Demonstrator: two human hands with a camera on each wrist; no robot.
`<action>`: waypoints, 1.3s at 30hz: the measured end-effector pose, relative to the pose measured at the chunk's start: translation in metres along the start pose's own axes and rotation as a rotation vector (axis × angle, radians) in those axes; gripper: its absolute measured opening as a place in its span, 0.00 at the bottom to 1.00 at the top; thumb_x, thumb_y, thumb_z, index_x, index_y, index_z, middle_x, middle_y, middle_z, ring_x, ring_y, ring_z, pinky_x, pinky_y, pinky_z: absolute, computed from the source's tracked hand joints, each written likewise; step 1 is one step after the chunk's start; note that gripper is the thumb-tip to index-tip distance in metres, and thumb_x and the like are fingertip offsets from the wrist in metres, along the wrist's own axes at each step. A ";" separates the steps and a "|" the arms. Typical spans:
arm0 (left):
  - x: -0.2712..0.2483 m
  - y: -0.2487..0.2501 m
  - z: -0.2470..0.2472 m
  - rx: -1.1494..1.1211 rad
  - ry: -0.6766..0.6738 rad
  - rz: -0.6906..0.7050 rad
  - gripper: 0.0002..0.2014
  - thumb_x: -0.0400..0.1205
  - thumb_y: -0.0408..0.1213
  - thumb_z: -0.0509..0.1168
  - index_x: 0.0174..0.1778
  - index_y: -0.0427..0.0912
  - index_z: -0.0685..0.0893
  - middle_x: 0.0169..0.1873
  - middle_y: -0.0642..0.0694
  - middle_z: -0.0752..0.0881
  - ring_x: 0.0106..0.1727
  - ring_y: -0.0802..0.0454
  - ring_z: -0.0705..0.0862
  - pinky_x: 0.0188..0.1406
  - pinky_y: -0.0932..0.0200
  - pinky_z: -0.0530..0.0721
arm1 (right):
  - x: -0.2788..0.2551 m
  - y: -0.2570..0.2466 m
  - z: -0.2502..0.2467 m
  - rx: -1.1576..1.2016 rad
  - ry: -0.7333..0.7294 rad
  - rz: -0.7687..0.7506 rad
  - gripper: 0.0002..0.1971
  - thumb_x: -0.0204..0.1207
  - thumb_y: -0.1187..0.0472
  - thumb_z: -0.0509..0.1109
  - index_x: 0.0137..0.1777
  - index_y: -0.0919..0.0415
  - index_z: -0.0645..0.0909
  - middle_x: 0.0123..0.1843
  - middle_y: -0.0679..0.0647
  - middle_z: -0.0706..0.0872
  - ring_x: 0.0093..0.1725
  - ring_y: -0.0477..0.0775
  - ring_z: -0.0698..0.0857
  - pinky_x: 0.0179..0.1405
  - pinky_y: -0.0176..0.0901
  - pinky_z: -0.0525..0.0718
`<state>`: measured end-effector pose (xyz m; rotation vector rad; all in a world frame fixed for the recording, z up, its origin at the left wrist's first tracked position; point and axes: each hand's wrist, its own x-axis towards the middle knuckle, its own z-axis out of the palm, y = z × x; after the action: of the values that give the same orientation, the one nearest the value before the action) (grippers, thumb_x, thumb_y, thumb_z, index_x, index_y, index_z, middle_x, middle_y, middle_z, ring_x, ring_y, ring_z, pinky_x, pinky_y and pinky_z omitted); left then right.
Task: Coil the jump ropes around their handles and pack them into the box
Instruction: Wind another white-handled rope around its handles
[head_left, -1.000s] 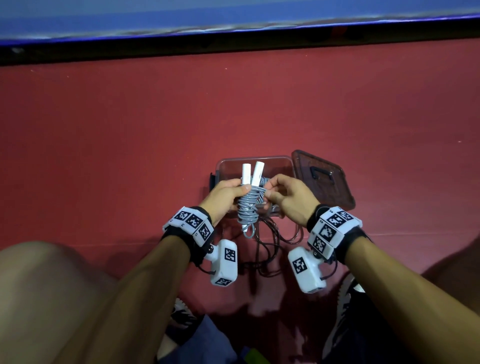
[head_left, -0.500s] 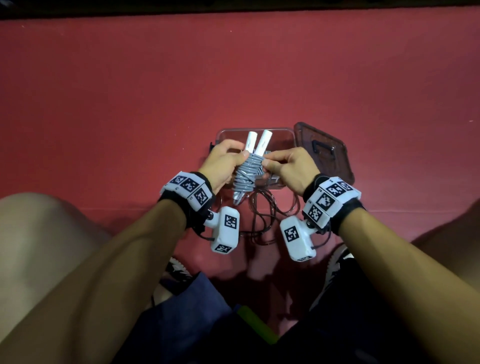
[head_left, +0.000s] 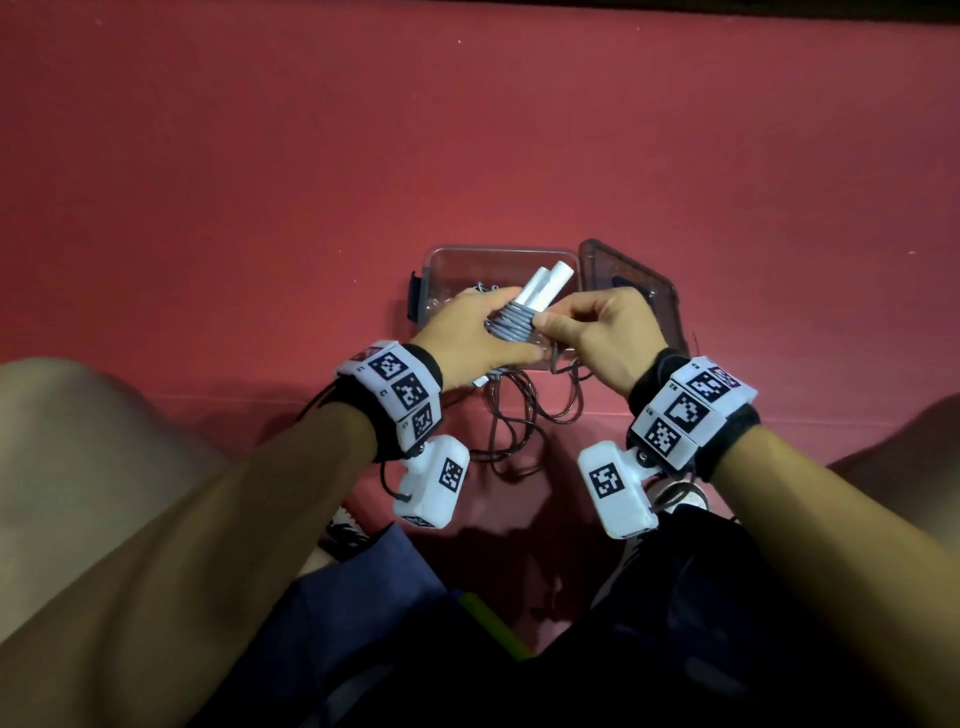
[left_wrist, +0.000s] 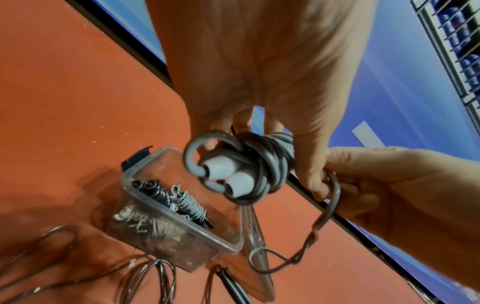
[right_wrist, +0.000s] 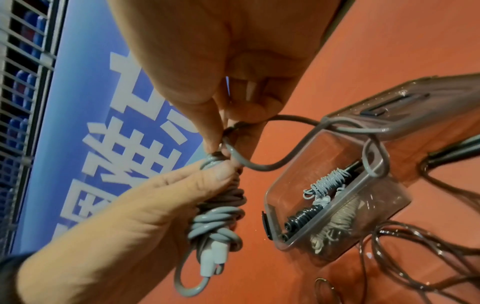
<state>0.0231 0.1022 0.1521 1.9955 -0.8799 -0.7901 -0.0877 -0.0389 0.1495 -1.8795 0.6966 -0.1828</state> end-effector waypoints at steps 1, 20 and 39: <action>0.000 -0.001 0.001 0.050 0.024 0.011 0.22 0.74 0.43 0.82 0.63 0.49 0.89 0.36 0.59 0.78 0.38 0.63 0.80 0.48 0.64 0.81 | 0.000 0.000 -0.002 -0.053 -0.008 -0.007 0.06 0.77 0.61 0.77 0.39 0.58 0.91 0.33 0.54 0.91 0.30 0.45 0.86 0.34 0.35 0.81; 0.014 -0.026 0.018 -0.471 0.022 -0.207 0.13 0.85 0.24 0.67 0.65 0.32 0.85 0.54 0.38 0.92 0.57 0.43 0.91 0.64 0.50 0.87 | 0.008 0.013 0.001 -0.294 -0.082 -0.172 0.08 0.75 0.66 0.70 0.44 0.52 0.76 0.41 0.49 0.88 0.41 0.50 0.88 0.49 0.52 0.87; 0.014 -0.027 0.007 -0.817 0.049 -0.240 0.16 0.88 0.24 0.57 0.71 0.27 0.78 0.63 0.26 0.86 0.60 0.32 0.88 0.63 0.36 0.85 | 0.020 0.034 0.010 -0.048 -0.005 -0.127 0.10 0.83 0.58 0.68 0.53 0.49 0.91 0.38 0.48 0.92 0.39 0.46 0.89 0.50 0.51 0.88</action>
<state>0.0333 0.0999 0.1232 1.3819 -0.2083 -1.0231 -0.0802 -0.0501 0.1111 -1.9703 0.5828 -0.2440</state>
